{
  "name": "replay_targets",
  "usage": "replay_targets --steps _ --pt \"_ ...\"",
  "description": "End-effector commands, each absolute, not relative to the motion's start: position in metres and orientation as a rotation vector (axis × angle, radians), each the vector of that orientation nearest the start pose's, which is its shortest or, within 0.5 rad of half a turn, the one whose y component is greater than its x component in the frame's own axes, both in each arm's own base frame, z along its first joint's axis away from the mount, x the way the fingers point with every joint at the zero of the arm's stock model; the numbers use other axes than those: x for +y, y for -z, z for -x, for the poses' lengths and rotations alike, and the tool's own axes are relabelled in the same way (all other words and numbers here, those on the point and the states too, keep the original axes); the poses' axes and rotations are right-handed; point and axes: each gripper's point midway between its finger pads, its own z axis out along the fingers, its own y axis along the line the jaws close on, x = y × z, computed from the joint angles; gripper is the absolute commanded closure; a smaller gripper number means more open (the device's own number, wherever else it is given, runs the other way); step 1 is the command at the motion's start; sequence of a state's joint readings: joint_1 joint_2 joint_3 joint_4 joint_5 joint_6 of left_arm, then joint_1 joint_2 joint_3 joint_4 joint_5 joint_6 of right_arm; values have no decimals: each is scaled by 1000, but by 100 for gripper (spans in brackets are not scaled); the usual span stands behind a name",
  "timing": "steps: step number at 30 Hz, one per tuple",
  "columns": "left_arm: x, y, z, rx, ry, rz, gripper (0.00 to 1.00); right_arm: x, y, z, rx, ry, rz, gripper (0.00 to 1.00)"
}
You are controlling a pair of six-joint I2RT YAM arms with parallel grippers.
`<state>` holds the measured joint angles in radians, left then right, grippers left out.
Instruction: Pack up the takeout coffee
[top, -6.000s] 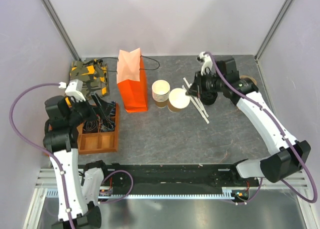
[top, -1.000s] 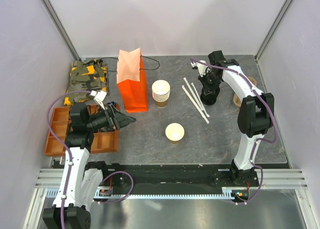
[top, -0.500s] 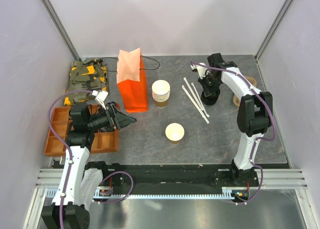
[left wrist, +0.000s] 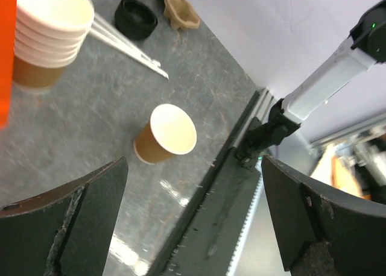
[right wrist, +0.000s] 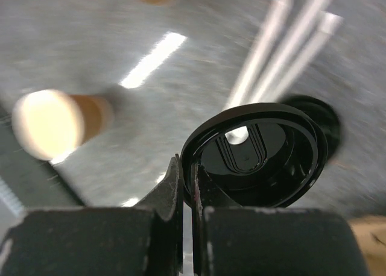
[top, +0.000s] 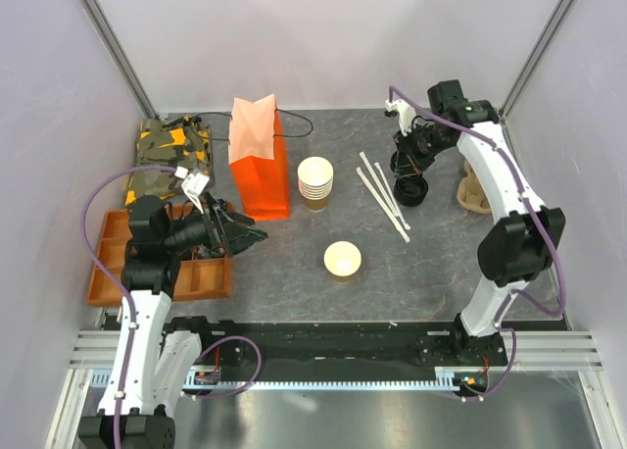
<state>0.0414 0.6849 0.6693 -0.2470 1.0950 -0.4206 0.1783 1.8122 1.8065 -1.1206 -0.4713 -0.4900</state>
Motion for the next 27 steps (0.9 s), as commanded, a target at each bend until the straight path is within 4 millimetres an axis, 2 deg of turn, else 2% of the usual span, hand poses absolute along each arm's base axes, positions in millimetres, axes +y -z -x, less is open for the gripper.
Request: replay_targets --steps 1,2,4,5,10,12,15,17,18,19,20,21,23,24,27 --pt "-160 -311 -193 1582 1092 -680 0 175 -252 -291 2294 -1111 1078 100" --pt "-160 -317 -194 1559 1065 -704 0 186 -262 -279 2252 -1265 1032 100" --pt "-170 -322 -193 1509 1015 -783 1 194 -272 -264 2198 -1382 1007 100" --pt "-172 -325 -193 1489 994 -805 3 199 -280 -250 2157 -1476 983 100" --pt "-201 -326 -195 1399 948 -927 9 210 -307 -215 2038 -1805 835 100" --pt "-210 -328 -198 1295 855 -1016 11 212 -317 -199 1954 -1948 768 100" --pt "-232 -337 -197 1170 744 -1100 14 210 -312 -180 1947 -1966 765 100" --pt "-244 -349 -199 1101 704 -1085 18 208 -310 -167 1948 -1968 766 100" --pt "-249 -349 -202 1083 681 -1089 20 208 -311 -163 1951 -1972 768 100" --pt "-257 -358 -202 1043 654 -1061 22 209 -313 -158 1961 -1984 765 100" --pt "-263 -355 -201 1028 640 -1063 24 209 -315 -157 1969 -1994 757 100" --pt "-276 -356 -191 974 639 -1093 25 210 -316 -158 1969 -1995 759 100" --pt "-286 -357 -188 889 570 -1096 30 212 -319 -161 2004 -2024 728 100" --pt "-298 -356 -175 848 573 -1124 31 213 -319 -162 2026 -2040 702 100" --pt "-315 -353 -160 730 513 -1168 39 213 -314 -163 2101 -2094 618 100"
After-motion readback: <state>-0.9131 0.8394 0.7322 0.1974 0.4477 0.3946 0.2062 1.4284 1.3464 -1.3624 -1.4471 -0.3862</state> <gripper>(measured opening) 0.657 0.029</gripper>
